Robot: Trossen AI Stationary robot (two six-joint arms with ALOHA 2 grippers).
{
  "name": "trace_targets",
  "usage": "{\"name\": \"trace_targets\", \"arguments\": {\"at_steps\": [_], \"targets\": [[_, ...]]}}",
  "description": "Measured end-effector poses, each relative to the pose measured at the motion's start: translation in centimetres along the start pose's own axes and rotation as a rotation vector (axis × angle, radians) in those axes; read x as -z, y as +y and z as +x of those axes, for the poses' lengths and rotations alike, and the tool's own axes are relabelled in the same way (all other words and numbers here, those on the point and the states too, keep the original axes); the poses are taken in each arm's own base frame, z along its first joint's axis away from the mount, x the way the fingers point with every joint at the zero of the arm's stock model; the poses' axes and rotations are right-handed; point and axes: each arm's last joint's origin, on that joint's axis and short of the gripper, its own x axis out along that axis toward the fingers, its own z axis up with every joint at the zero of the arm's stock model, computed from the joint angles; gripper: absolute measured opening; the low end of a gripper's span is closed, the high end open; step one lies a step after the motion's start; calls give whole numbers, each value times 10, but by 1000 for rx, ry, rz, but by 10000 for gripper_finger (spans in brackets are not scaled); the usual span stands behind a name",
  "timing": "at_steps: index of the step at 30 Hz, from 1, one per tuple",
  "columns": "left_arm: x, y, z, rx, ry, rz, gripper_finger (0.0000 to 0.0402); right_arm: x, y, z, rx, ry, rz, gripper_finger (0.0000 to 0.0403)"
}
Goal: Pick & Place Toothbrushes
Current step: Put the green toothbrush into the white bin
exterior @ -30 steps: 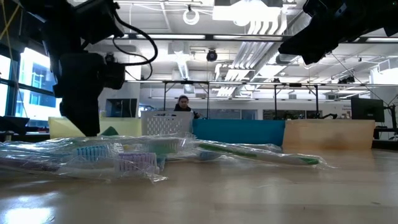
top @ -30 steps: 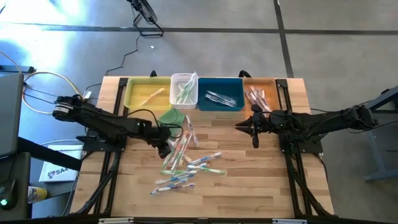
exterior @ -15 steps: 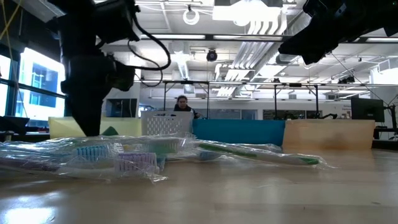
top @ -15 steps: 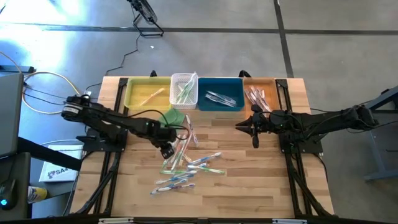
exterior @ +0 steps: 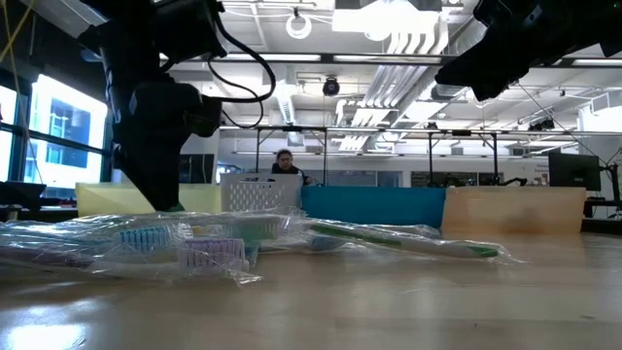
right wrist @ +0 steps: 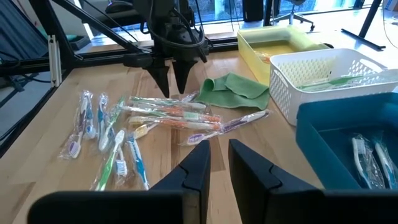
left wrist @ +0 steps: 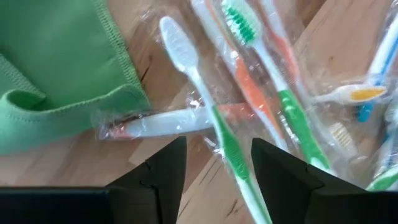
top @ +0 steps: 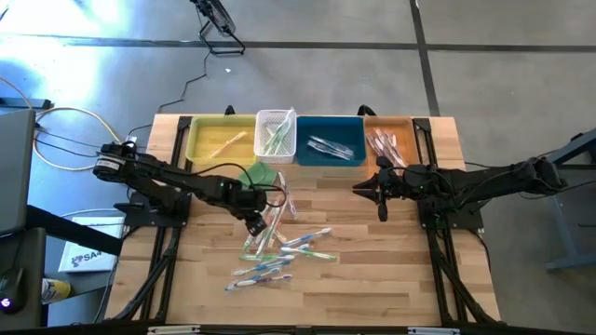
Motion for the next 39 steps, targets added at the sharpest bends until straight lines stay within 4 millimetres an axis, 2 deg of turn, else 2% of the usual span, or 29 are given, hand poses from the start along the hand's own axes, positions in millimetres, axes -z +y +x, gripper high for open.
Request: {"name": "trace_targets", "arguments": {"at_steps": [20, 27, 39], "targets": [[13, -14, -1, -5, -28, -46, 177, 0, 0, 0, 0, 0, 0, 50], [13, -13, -1, -25, -37, -47, 177, 0, 0, 0, -1, 0, 0, 50], [14, -14, 22, -34, 28, -39, 177, 1, 0, 0, 0, 8, -1, 50]]}}
